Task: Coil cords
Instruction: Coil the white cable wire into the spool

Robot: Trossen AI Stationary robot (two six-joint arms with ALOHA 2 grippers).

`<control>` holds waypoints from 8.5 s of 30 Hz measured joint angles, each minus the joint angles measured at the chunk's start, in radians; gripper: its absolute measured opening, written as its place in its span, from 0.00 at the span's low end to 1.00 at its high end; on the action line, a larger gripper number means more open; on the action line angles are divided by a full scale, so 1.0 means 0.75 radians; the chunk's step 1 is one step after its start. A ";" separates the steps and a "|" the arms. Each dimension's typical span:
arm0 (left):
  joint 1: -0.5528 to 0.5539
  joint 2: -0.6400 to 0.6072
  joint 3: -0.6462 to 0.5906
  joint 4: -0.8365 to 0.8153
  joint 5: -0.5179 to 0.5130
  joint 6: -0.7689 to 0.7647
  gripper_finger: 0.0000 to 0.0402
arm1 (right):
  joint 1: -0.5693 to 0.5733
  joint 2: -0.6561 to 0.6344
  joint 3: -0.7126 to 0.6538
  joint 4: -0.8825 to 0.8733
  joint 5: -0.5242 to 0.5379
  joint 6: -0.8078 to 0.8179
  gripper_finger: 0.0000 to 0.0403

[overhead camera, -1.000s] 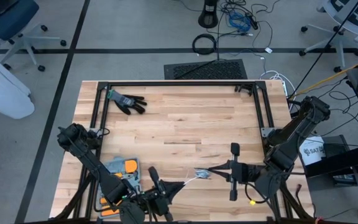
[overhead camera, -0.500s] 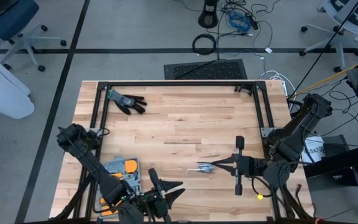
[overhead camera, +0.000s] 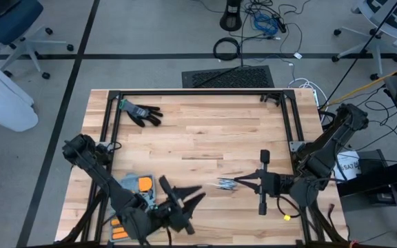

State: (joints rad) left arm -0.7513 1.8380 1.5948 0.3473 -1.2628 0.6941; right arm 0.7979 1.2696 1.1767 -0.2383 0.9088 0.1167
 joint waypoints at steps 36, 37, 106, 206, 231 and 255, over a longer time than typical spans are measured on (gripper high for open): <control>0.330 0.001 0.000 -0.031 0.596 -0.548 0.02 | 0.025 -0.261 0.000 -0.132 -0.271 -0.215 0.00; 0.329 -0.006 0.000 -0.030 0.586 -0.516 0.02 | 0.025 -0.262 0.000 -0.138 -0.270 -0.214 0.00; 0.360 -0.044 -0.050 -0.238 0.766 -0.812 0.27 | 0.039 -0.235 0.000 -0.368 -0.271 0.089 0.00; 0.332 -0.345 -0.051 -0.444 0.913 -0.666 0.00 | 0.194 -0.125 -0.275 0.081 0.079 0.161 0.31; 0.309 -0.355 -0.051 -0.516 0.732 -0.628 0.00 | -0.228 0.902 -0.162 1.675 0.041 -0.464 0.52; 0.250 -0.429 -0.051 -0.720 0.665 -0.719 0.00 | -0.191 0.801 -0.062 1.272 -0.127 -0.230 0.42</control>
State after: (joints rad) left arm -0.5635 1.5159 1.5566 -0.1927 -0.7643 0.1552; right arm 0.6545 1.8705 1.1301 0.7155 0.8134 -0.0559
